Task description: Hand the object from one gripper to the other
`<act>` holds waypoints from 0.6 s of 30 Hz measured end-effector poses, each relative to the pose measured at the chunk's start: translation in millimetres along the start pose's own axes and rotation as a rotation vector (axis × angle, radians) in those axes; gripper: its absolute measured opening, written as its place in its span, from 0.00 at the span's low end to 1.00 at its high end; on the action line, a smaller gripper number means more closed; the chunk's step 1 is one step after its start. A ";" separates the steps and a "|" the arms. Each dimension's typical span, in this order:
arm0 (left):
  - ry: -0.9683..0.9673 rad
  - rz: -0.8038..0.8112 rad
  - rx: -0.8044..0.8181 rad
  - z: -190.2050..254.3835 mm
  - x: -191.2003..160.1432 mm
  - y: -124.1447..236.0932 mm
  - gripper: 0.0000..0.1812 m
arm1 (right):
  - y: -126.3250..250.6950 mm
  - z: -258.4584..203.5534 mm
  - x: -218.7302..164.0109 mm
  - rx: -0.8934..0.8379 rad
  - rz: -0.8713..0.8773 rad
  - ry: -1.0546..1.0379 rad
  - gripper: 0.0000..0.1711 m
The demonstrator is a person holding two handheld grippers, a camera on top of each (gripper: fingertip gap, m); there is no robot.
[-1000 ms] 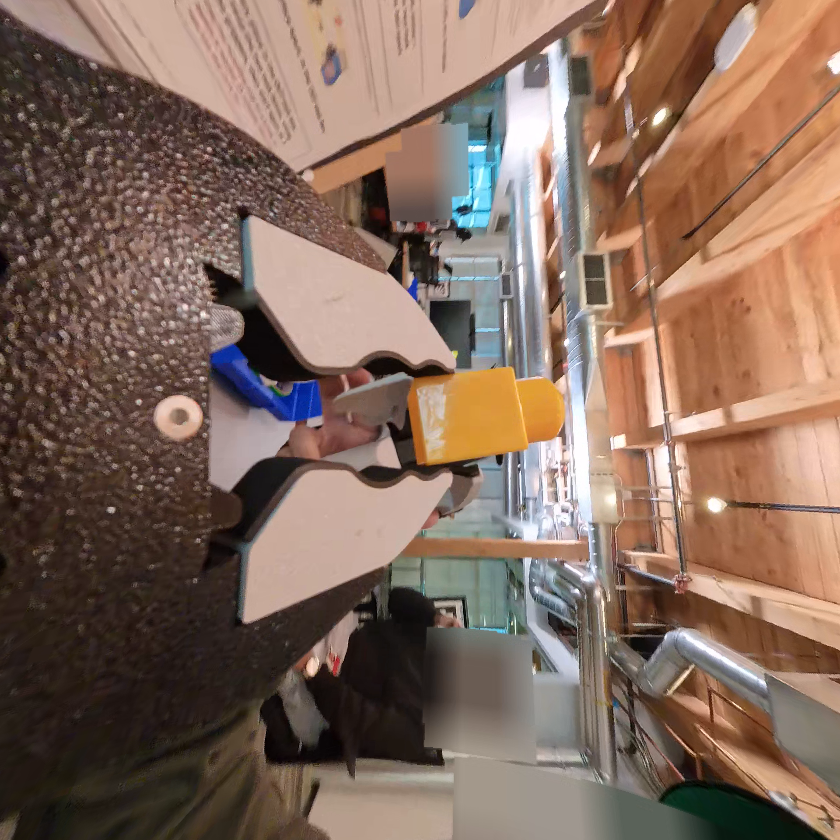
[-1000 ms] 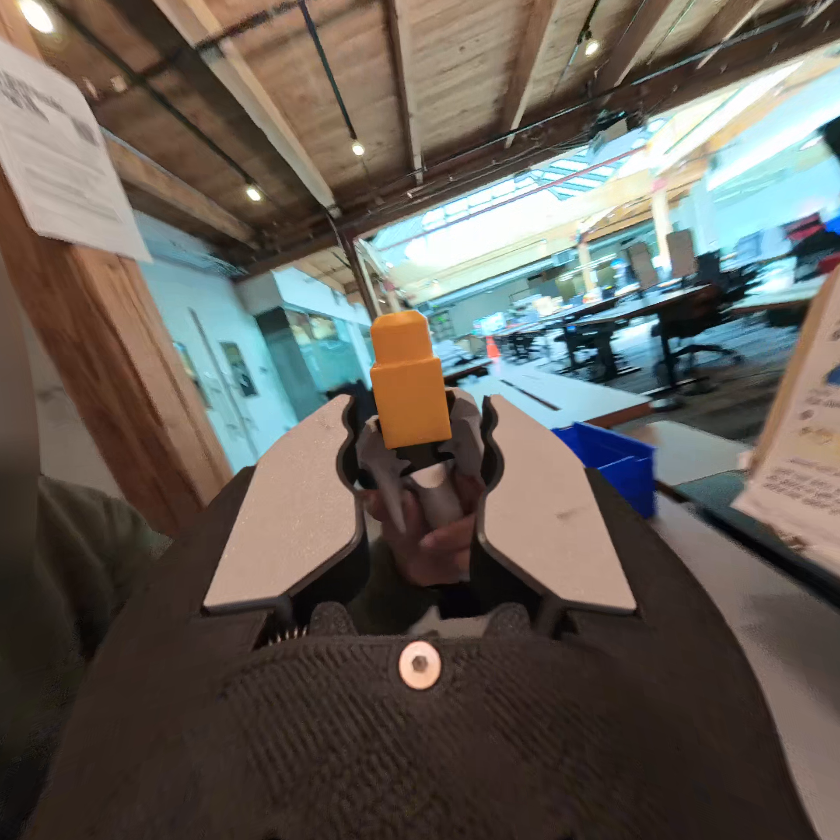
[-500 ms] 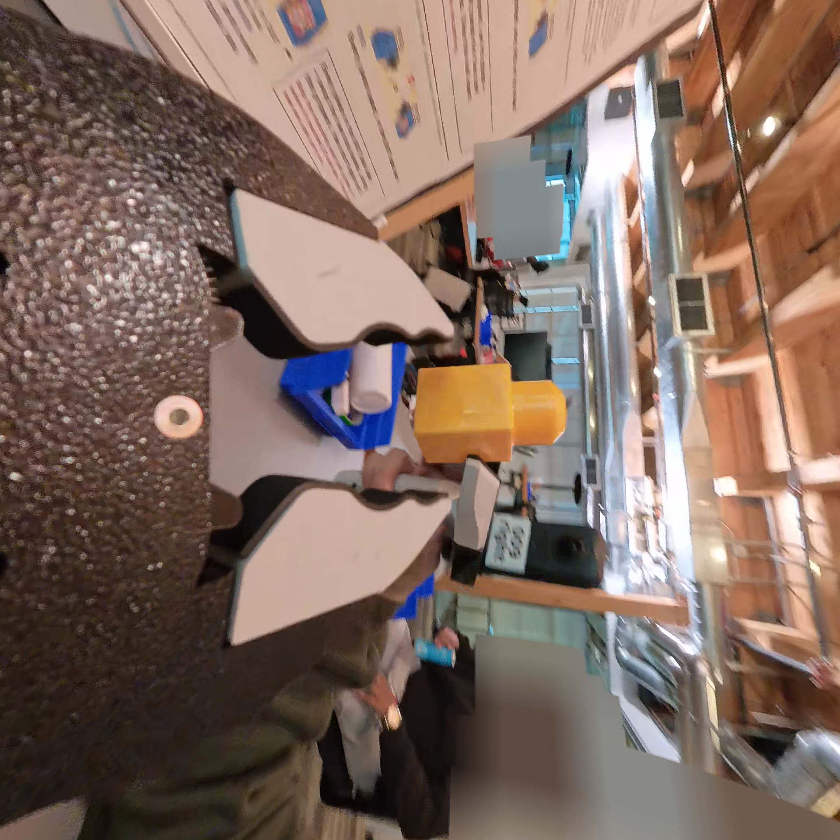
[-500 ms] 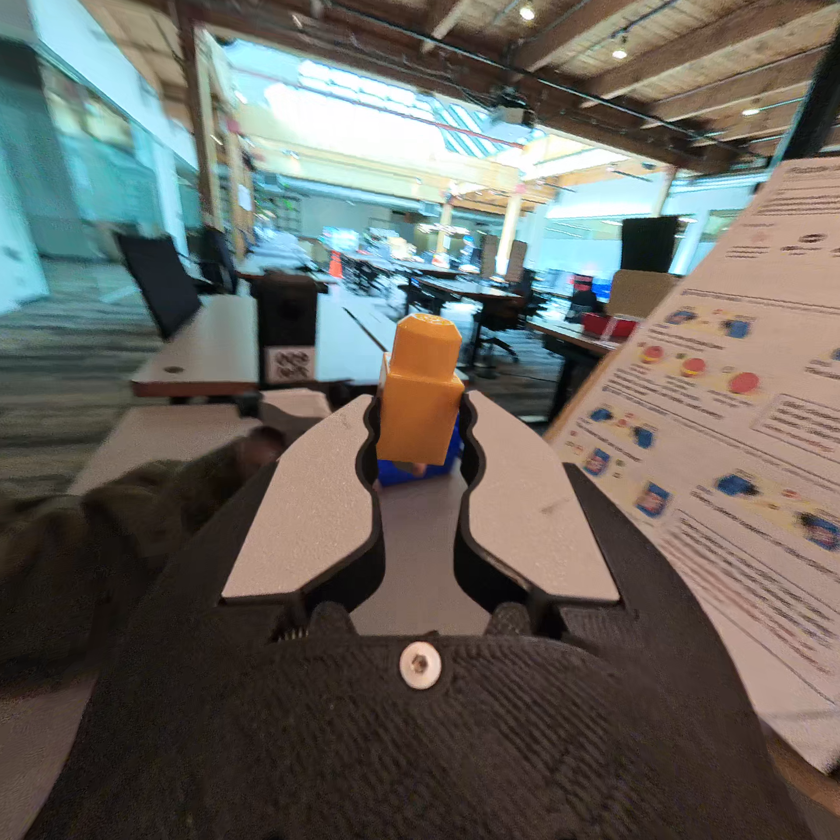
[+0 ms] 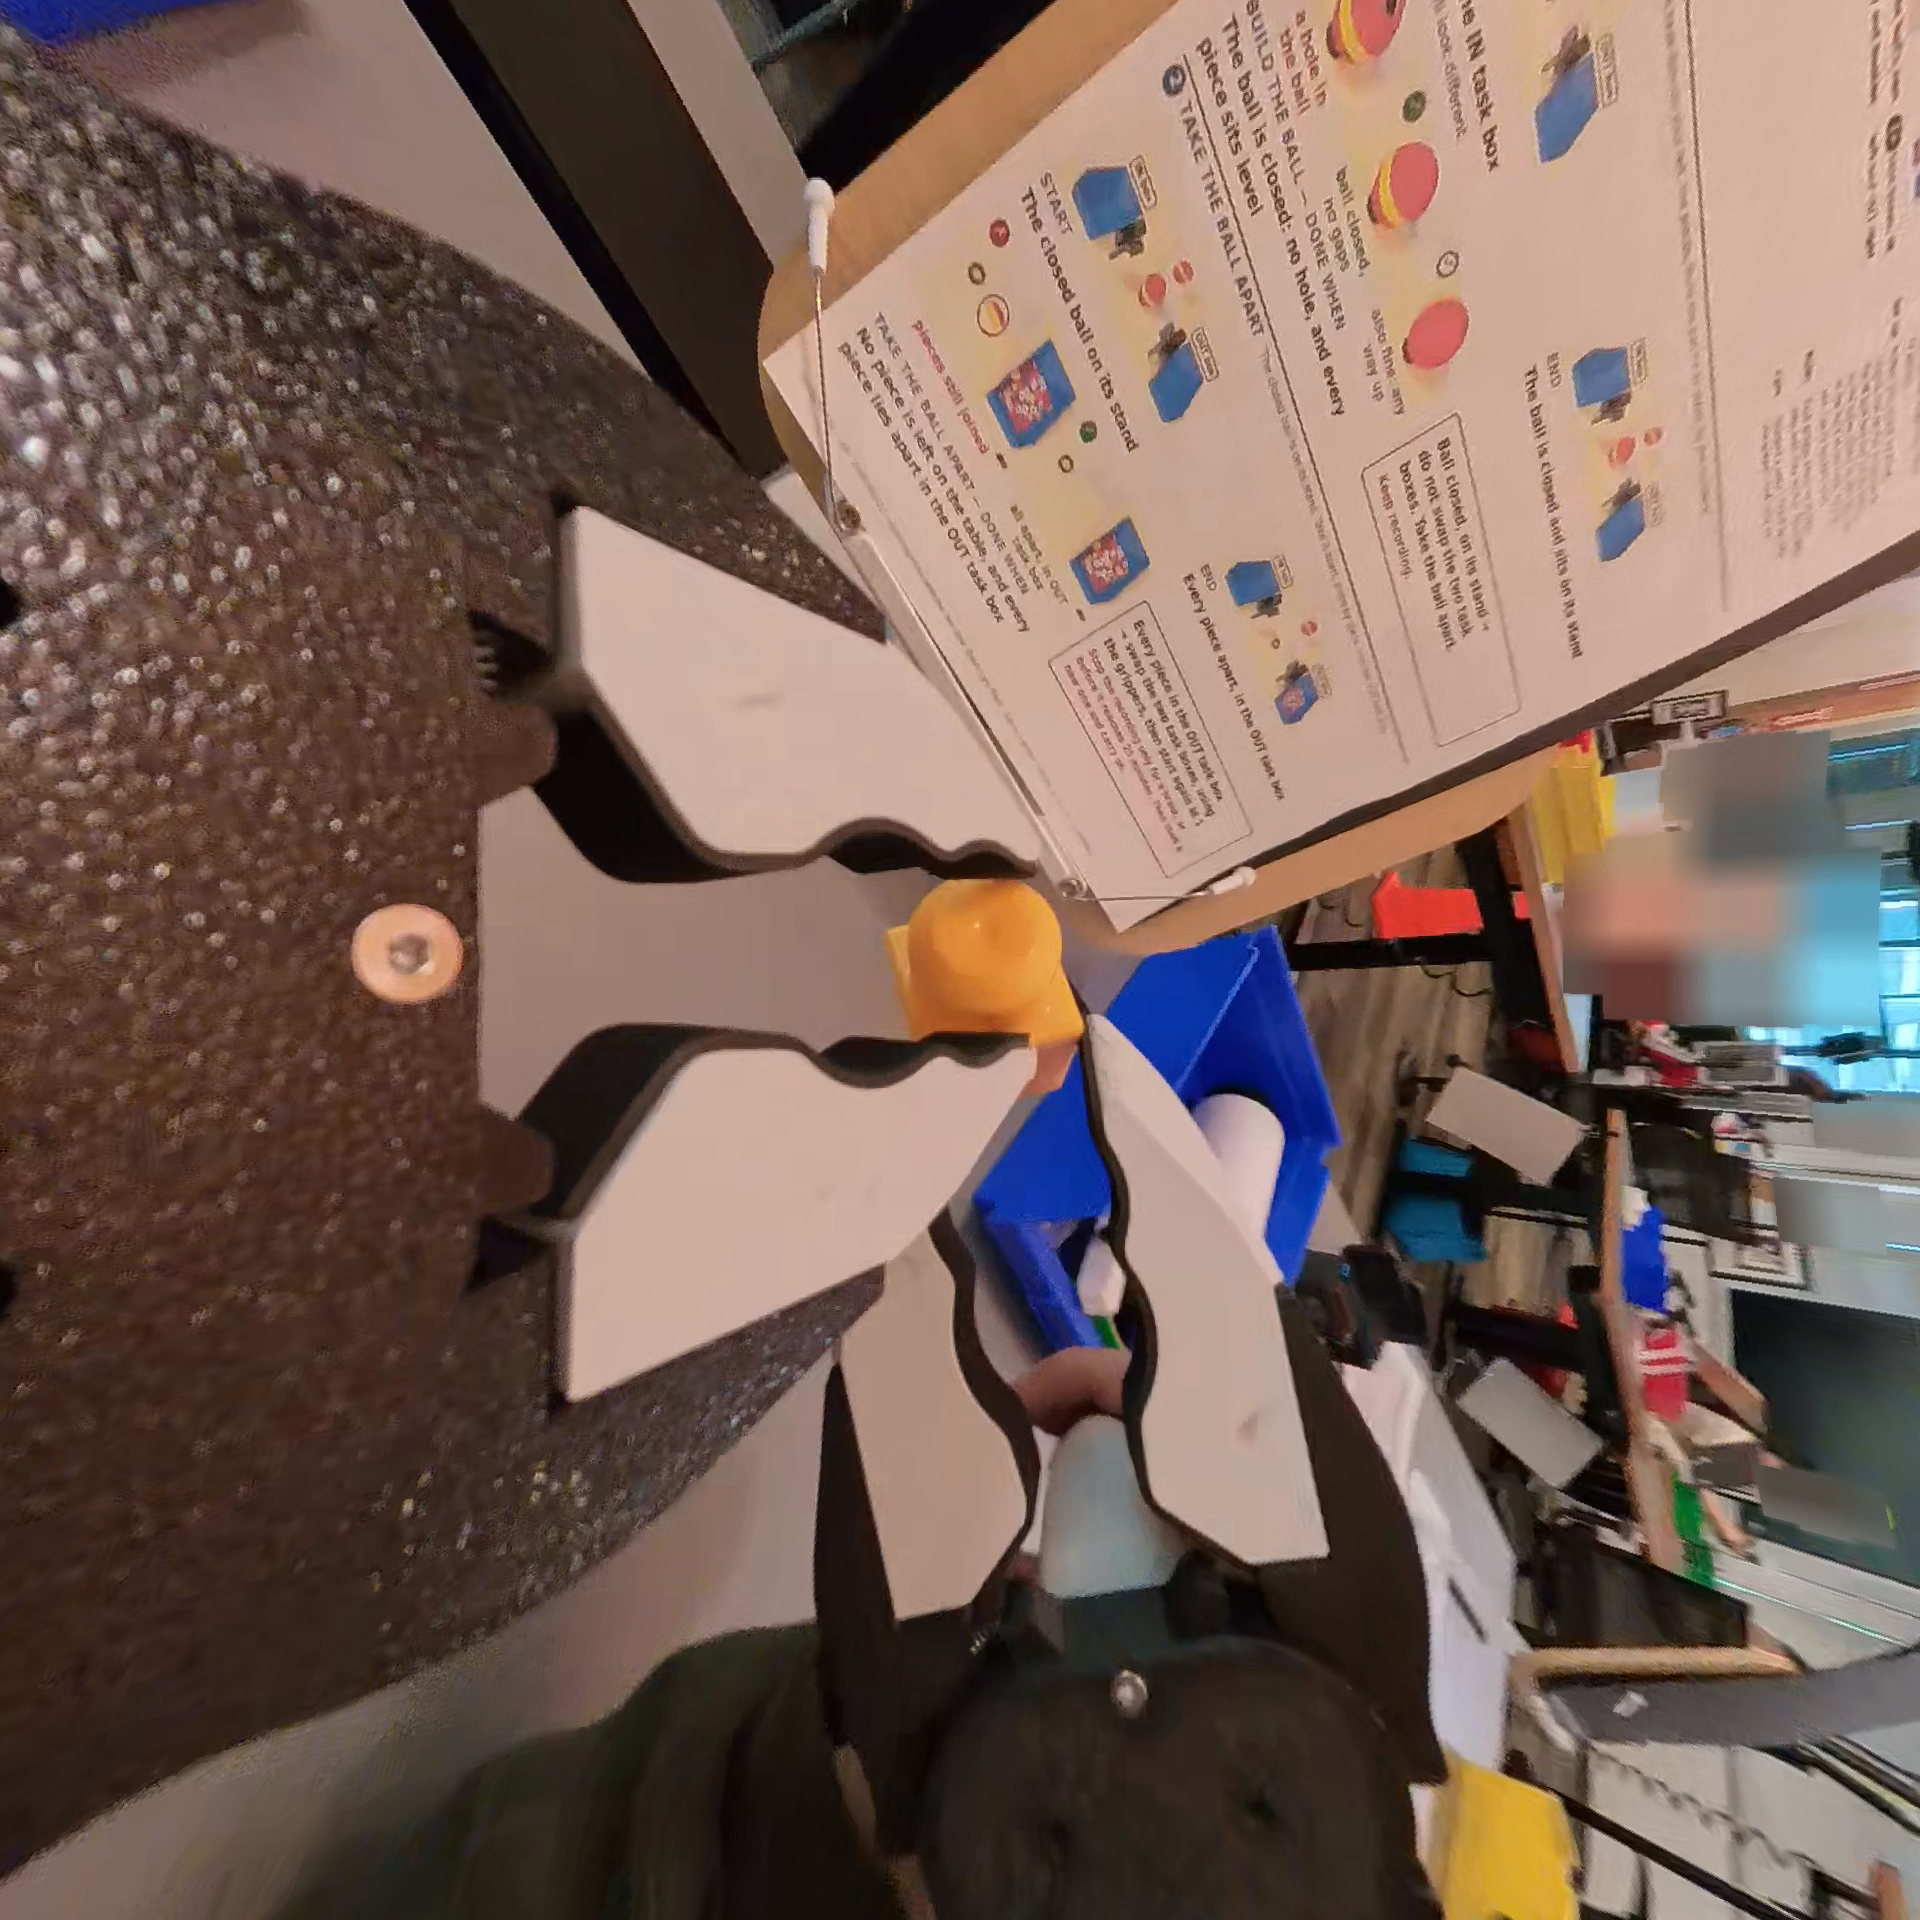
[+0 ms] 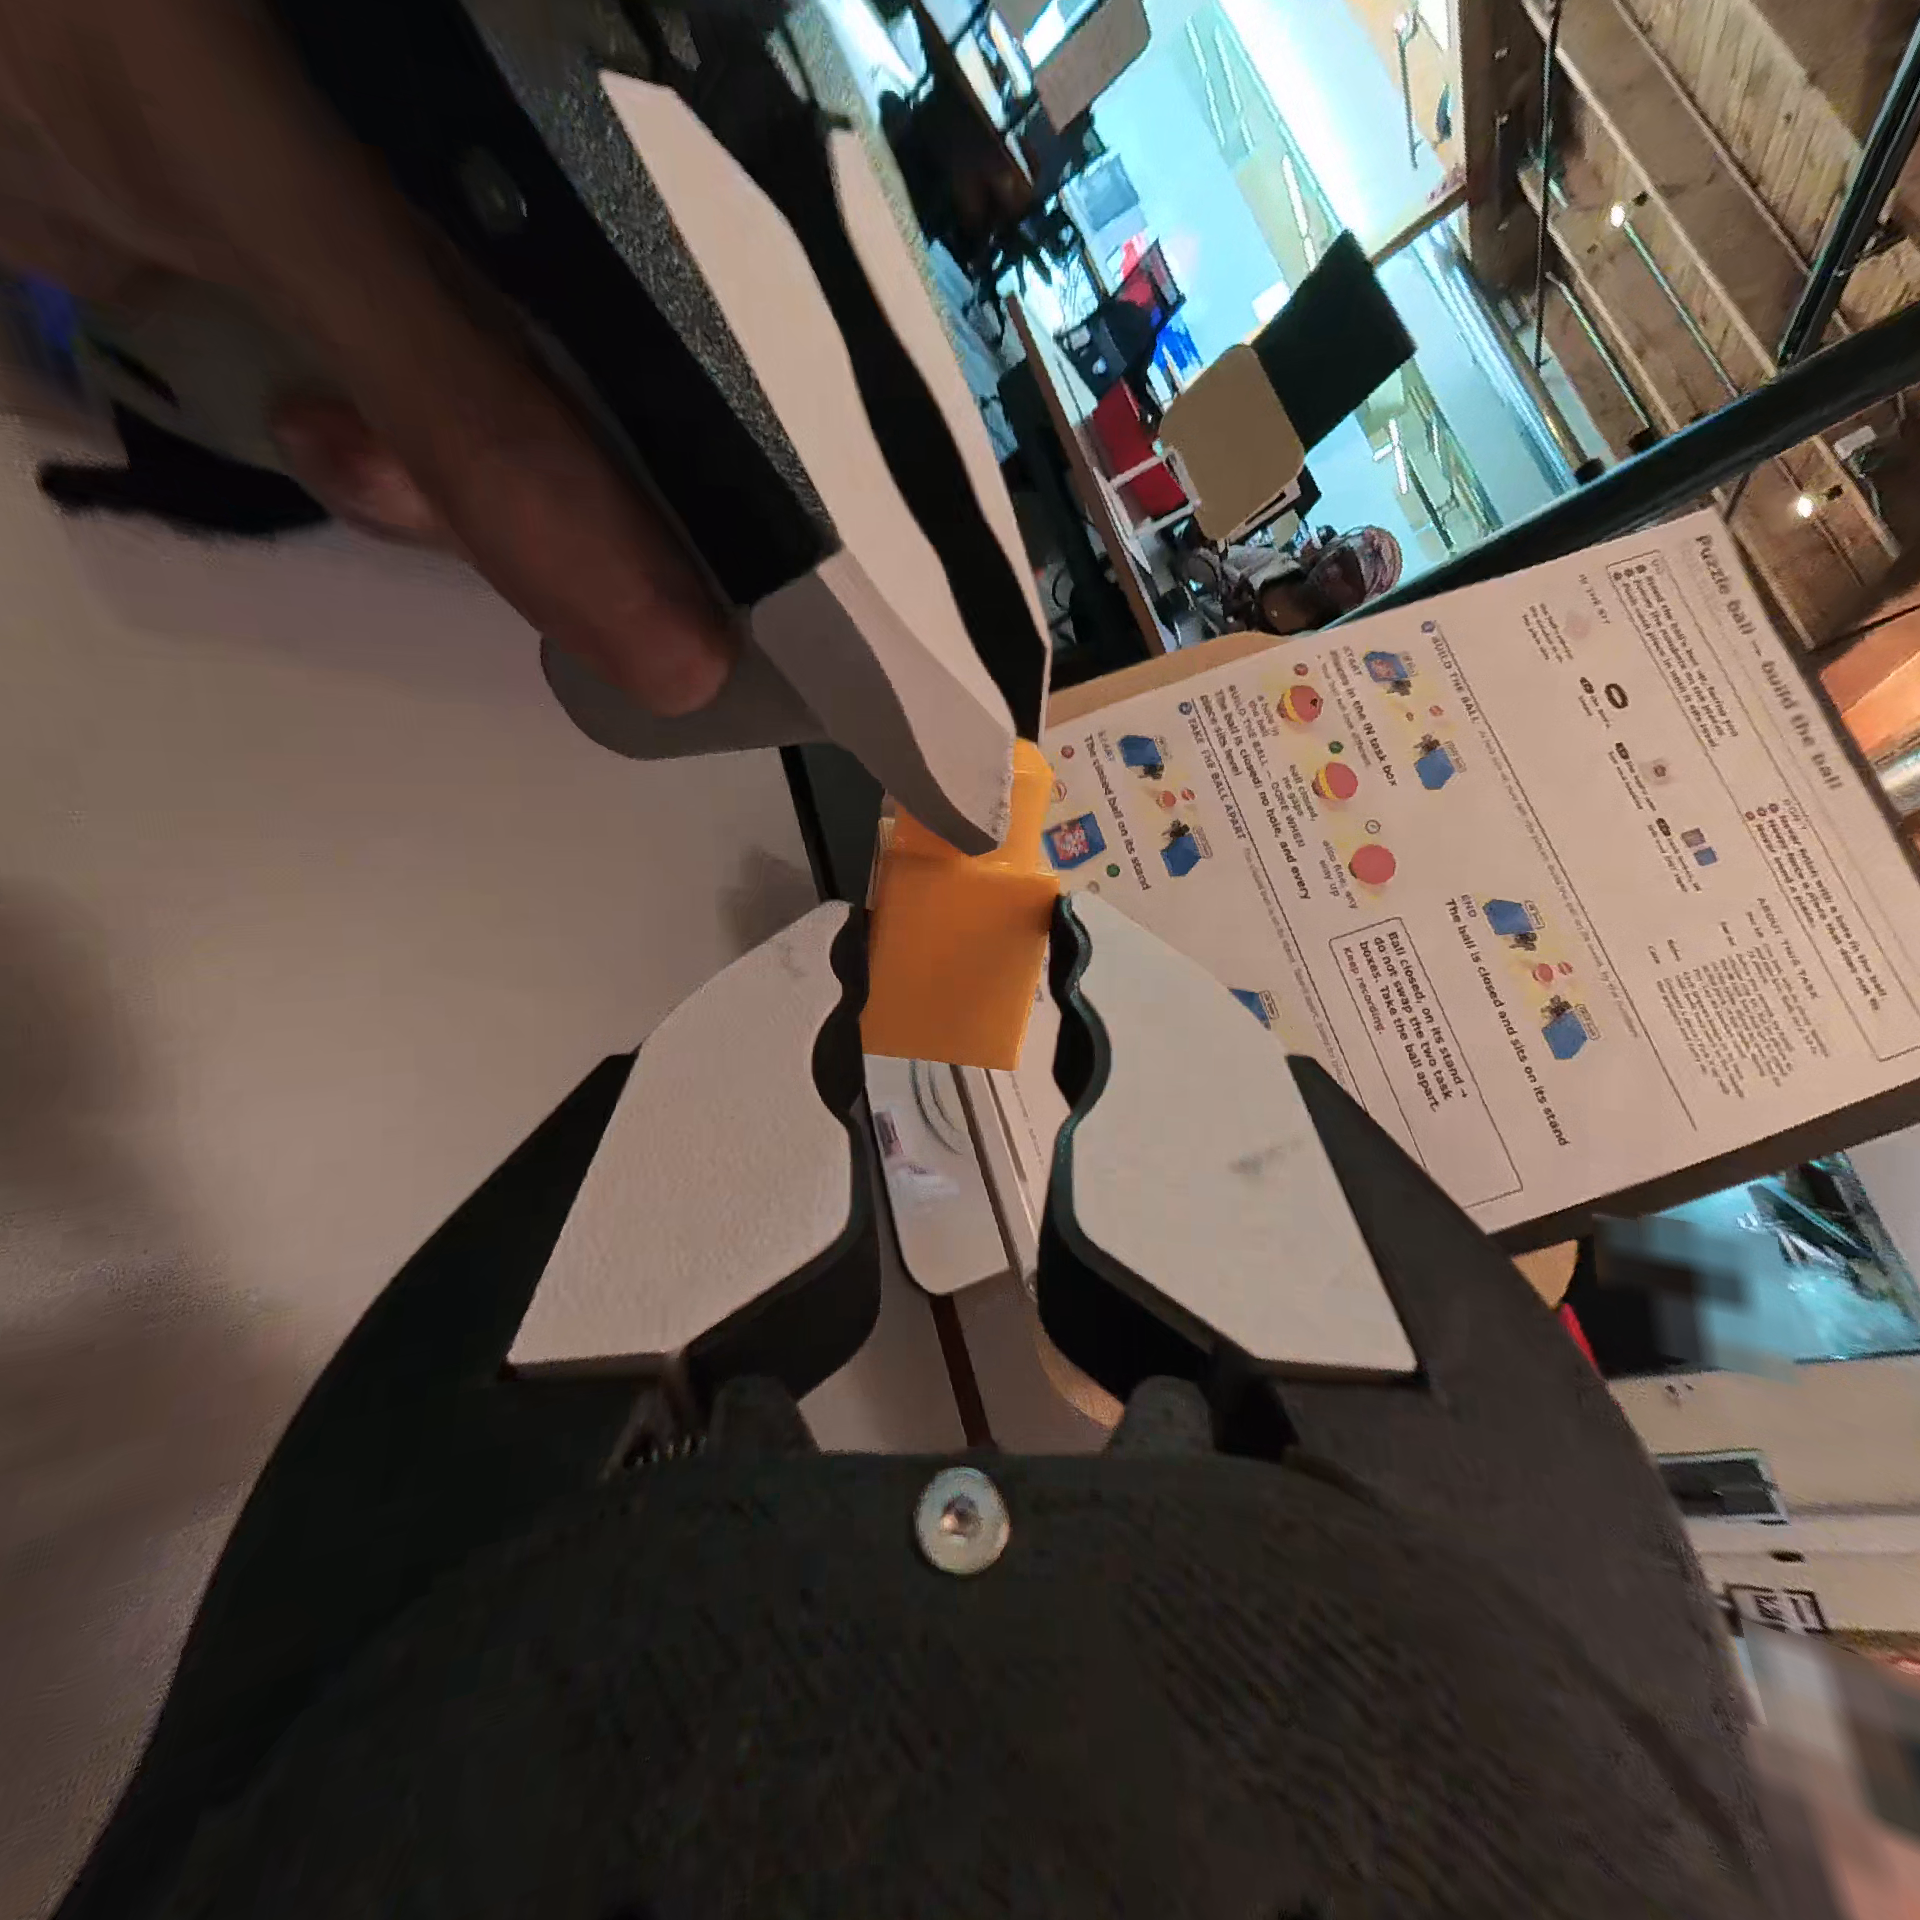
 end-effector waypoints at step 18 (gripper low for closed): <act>0.494 0.530 -0.549 -21.5 25.4 31.4 0.14 | 27.8 31.2 12.3 0.250 0.647 -0.704 0.34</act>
Point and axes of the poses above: each gripper's, where its closed fingertips meet, y back along the fingers, x out of its top, z = x × y across the jaws, the point moved 5 cm from there along y, back along the fingers, and after that the axes turned 8 degrees about -z, right-handed, at the moved point
